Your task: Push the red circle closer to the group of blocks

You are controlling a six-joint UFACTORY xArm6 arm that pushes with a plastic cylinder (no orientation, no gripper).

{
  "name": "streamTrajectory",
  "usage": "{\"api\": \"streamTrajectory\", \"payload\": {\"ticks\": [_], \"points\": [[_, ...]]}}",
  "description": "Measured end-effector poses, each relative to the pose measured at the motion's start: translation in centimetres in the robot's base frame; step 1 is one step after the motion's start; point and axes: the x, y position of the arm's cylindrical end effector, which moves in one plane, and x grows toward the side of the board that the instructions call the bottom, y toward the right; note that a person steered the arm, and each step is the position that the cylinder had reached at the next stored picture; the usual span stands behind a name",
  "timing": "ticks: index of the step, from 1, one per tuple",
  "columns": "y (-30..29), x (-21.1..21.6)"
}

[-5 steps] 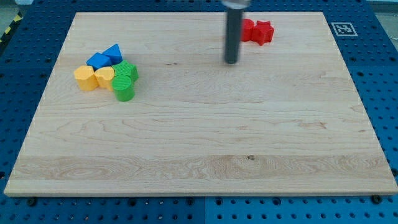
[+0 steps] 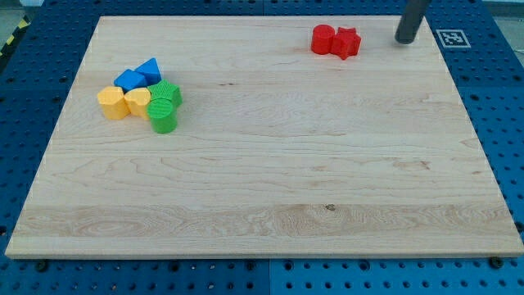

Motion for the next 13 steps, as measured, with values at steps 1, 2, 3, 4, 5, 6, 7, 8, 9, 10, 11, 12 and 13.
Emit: {"api": "streamTrajectory", "payload": {"ticks": [1, 2, 3, 4, 5, 6, 7, 8, 9, 10, 11, 12, 13], "points": [[-3.8, 0.0], [-6.9, 0.0], [-9.4, 0.1], [-10.5, 0.9], [-12.6, 1.2], [-15.3, 1.9], [-17.9, 3.2], [-19.9, 4.7], [-21.6, 6.2], [-21.8, 6.2], [-20.3, 5.8], [-19.5, 3.1], [-19.6, 0.6]]}}
